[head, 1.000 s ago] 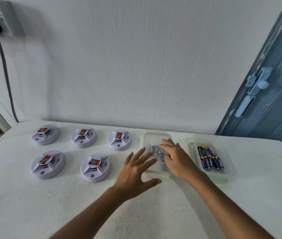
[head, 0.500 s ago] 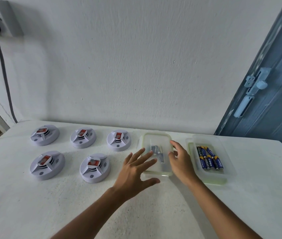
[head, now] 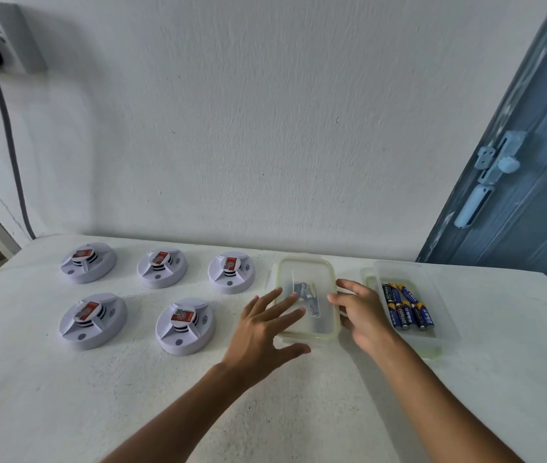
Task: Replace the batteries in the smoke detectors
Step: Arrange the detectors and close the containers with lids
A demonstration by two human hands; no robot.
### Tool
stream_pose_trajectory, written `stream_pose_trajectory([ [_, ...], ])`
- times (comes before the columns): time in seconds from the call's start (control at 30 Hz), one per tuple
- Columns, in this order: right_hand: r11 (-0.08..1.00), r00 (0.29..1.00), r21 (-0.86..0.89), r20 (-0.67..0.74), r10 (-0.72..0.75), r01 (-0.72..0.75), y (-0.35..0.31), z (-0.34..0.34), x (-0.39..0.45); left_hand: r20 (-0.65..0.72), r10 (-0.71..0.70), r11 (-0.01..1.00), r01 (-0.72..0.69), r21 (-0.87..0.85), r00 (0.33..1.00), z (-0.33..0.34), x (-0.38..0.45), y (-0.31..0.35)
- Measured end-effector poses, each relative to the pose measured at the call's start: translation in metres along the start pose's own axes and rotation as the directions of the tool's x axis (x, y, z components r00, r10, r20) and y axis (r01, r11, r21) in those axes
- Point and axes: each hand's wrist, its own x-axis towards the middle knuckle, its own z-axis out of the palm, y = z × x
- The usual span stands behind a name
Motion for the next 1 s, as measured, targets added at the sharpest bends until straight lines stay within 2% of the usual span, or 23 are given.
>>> stream_pose_trajectory([
  [0.37,0.991,0.990,0.104,0.123,0.074,-0.087,-0.006,-0.001,0.004,-0.033,0.029,0.999,-0.028,0.019,0.999,0.002,0.000,-0.001],
  [0.67,0.986,0.990,0.123,0.104,0.096,-0.108,-0.006,0.001,0.004,-0.032,0.064,0.997,-0.063,0.051,0.997,0.000,0.001,-0.001],
  [0.73,0.993,0.992,0.081,0.101,0.079,-0.087,-0.007,0.002,0.002,-0.034,0.078,0.995,-0.076,0.062,0.996,0.000,0.001,-0.002],
  [0.8,0.997,0.998,-0.071,0.067,0.009,-0.004,-0.007,0.005,-0.002,-0.024,0.075,0.995,-0.074,0.062,0.997,0.000,0.001,-0.002],
  [0.87,0.929,0.987,-0.332,0.046,-0.157,0.163,-0.006,0.009,-0.007,-0.015,0.072,0.995,-0.071,0.064,0.997,-0.001,0.002,-0.003],
  [0.93,0.716,0.921,-0.593,0.129,-0.367,0.368,-0.001,0.010,-0.008,-0.007,0.082,0.994,-0.081,0.079,0.997,-0.002,0.003,-0.002],
  [1.0,0.497,0.844,-0.712,0.262,-0.469,0.497,0.004,0.010,-0.006,0.007,0.095,0.991,-0.095,0.096,0.995,-0.004,0.004,-0.002],
])
